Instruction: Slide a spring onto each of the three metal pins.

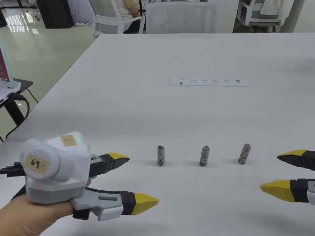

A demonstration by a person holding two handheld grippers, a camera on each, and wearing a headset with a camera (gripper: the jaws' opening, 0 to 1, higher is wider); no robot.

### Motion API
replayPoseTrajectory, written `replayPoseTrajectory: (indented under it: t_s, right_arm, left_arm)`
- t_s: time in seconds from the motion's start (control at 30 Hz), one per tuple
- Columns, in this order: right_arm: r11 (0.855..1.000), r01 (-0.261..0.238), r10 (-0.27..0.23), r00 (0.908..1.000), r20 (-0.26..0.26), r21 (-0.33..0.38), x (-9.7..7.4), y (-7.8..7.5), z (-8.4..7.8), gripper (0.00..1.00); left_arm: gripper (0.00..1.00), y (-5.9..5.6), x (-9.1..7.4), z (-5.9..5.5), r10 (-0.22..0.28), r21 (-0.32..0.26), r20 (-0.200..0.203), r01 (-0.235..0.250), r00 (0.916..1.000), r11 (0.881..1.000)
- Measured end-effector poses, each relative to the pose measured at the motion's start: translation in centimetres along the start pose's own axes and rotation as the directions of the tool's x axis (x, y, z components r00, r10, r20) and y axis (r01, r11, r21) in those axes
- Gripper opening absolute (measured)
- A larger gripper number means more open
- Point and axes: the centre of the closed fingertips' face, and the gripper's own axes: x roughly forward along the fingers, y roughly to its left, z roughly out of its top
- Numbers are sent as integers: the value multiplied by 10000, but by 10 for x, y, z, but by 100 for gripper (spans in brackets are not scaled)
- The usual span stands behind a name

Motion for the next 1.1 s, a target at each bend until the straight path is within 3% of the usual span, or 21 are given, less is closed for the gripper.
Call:
replayPoseTrajectory:
  t_s: [0.43, 0.8, 1.1]
  right_arm:
    - [9993, 333, -328, 9991, 259, -193, -4, -12, -7, 67]
    - [9990, 437, -430, 9979, 490, -128, -8, -17, -5, 70]
    - [9987, 493, -486, 9969, 620, -106, -10, -20, -1, 70]
  left_arm:
    - [66, 12, -9, 10, 255, 143, 120, -257, 9996, 9996]
    - [70, 15, -13, 0, 279, -96, 71, -278, 9996, 9996]
    - [72, 15, -11, -3, 461, -474, 273, -448, 9986, 9979]
